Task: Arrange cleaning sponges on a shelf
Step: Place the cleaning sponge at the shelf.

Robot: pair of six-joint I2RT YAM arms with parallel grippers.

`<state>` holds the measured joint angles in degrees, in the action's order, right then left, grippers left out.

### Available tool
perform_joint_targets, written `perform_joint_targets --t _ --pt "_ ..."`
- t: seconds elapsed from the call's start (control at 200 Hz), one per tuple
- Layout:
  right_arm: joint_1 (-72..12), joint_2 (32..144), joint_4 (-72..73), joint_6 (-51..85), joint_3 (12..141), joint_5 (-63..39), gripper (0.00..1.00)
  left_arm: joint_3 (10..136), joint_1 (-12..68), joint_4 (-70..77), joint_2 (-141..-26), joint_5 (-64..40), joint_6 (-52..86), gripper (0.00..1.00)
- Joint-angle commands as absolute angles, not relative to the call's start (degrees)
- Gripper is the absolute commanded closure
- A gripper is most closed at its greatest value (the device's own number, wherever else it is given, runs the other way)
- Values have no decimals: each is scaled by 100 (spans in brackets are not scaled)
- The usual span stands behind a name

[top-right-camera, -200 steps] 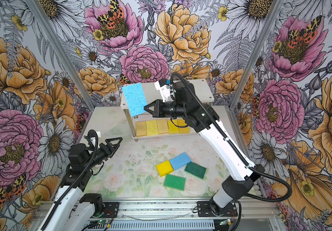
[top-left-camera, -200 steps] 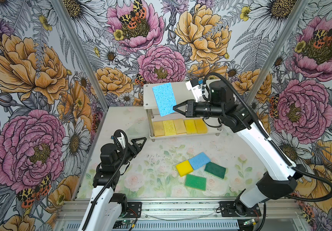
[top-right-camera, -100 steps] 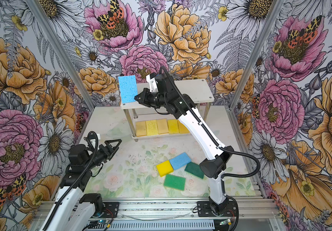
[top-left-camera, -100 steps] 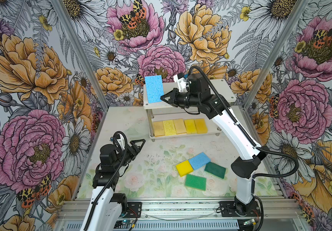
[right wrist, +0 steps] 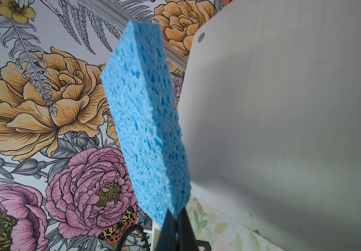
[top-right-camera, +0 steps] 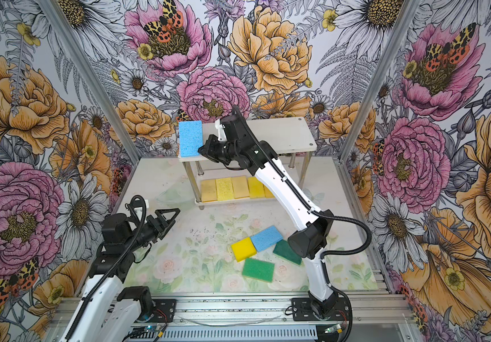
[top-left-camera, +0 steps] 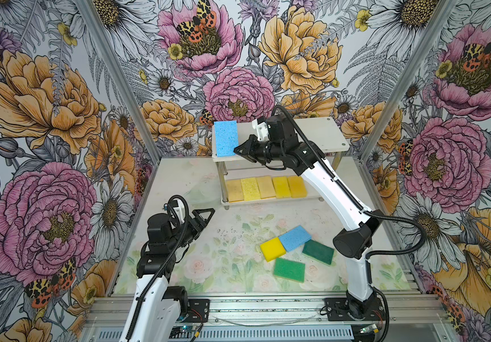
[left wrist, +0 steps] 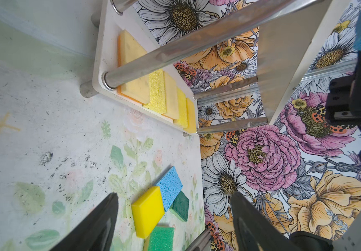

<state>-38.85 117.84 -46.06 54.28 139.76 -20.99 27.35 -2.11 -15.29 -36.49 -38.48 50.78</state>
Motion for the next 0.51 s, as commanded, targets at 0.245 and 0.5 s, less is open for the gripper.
perform_joint_targets --t 0.245,0.5 --pt "-3946 11963 -4557 5546 14212 -2052 100 2738 -342 -1600 -3656 -4034 4940 17" --pt "-3937 12007 -4555 5581 14217 -2031 100 2717 -390 -1617 -3652 -4098 4928 17"
